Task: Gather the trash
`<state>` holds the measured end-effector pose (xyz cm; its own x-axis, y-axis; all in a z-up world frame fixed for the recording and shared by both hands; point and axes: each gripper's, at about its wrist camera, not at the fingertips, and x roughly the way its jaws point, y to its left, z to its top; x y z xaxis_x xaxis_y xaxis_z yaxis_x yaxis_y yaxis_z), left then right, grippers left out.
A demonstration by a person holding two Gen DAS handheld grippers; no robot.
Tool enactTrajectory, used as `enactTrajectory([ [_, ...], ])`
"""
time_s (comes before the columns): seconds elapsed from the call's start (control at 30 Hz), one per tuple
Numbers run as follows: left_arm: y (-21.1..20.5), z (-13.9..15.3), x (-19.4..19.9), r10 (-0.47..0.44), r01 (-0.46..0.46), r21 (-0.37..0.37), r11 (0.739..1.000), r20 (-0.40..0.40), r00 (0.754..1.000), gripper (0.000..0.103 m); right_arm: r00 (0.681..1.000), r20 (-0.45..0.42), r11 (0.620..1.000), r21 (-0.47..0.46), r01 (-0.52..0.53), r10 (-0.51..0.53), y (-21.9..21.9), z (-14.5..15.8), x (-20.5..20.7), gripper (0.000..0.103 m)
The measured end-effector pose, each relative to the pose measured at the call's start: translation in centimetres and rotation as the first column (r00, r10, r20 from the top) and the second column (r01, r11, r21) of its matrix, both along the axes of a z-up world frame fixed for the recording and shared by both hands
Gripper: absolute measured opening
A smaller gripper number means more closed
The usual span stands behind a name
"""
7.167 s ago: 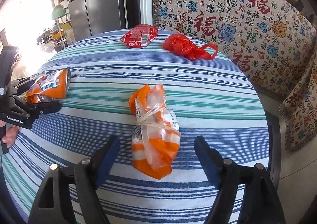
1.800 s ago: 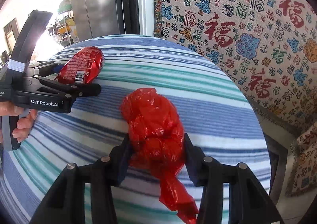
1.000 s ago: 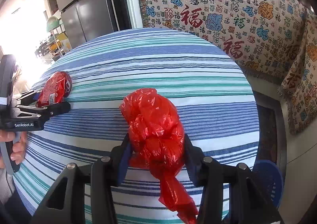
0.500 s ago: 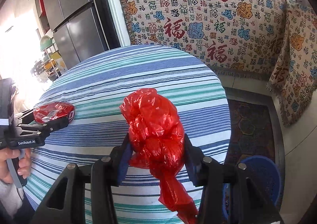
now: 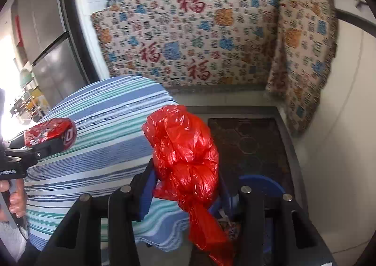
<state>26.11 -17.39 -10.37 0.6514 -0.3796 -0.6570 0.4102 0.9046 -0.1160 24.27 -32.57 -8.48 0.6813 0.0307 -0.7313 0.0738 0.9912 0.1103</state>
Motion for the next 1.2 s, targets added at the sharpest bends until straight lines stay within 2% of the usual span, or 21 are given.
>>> enactTrajectory([
  [0.23,-12.2,-1.3,1.6,-0.18,0.179,-0.015,0.984,-0.046,0.983,0.086,0.977,-0.095,0.981,-0.058,0.187,-0.191,-8.9,-3.1,-3.2,0.048],
  [0.4,-20.2,-4.2,2.2,-0.275,0.276,-0.002,0.961,-0.104,0.956,0.086,0.959,-0.162,0.973,-0.061,0.223,-0.23,-12.7,-5.8,-4.4,0.049],
  [0.53,-24.3,-6.3,3.0,-0.317,0.322,0.012,0.947,-0.139,0.938,0.087,0.952,-0.19,0.97,-0.061,0.234,-0.241,-14.5,-7.4,-4.5,0.05],
  [0.6,-25.6,-7.1,3.7,-0.33,0.335,0.011,0.942,-0.153,0.932,0.088,0.951,-0.189,0.97,-0.055,0.237,-0.243,-15.2,-8.1,-4.5,0.052],
  [0.63,-26.1,-7.5,4.1,-0.335,0.341,0.01,0.94,-0.16,0.929,0.089,0.952,-0.19,0.971,-0.048,0.236,-0.241,-15.6,-8.5,-4.5,0.057],
  [0.7,-26.9,-8.3,4.9,-0.341,0.346,0.0,0.938,-0.171,0.924,0.097,0.952,-0.186,0.97,-0.046,0.237,-0.242,-16.1,-8.9,-4.4,0.066],
  [0.73,-26.7,-8.6,5.4,-0.343,0.347,-0.011,0.938,-0.176,0.923,0.097,0.952,-0.188,0.971,-0.049,0.236,-0.241,-16.2,-9.1,-4.4,0.068],
  [1.0,-26.4,-10.2,6.5,-0.317,0.32,-0.019,0.947,-0.206,0.926,0.098,0.953,-0.195,0.972,-0.079,0.222,-0.233,-16.4,-9.0,-4.2,0.072],
  [1.2,-25.8,-9.5,5.4,-0.267,0.278,0.048,0.959,-0.172,0.948,0.098,0.955,-0.175,0.969,-0.089,0.229,-0.241,-15.8,-7.7,-4.5,0.074],
])
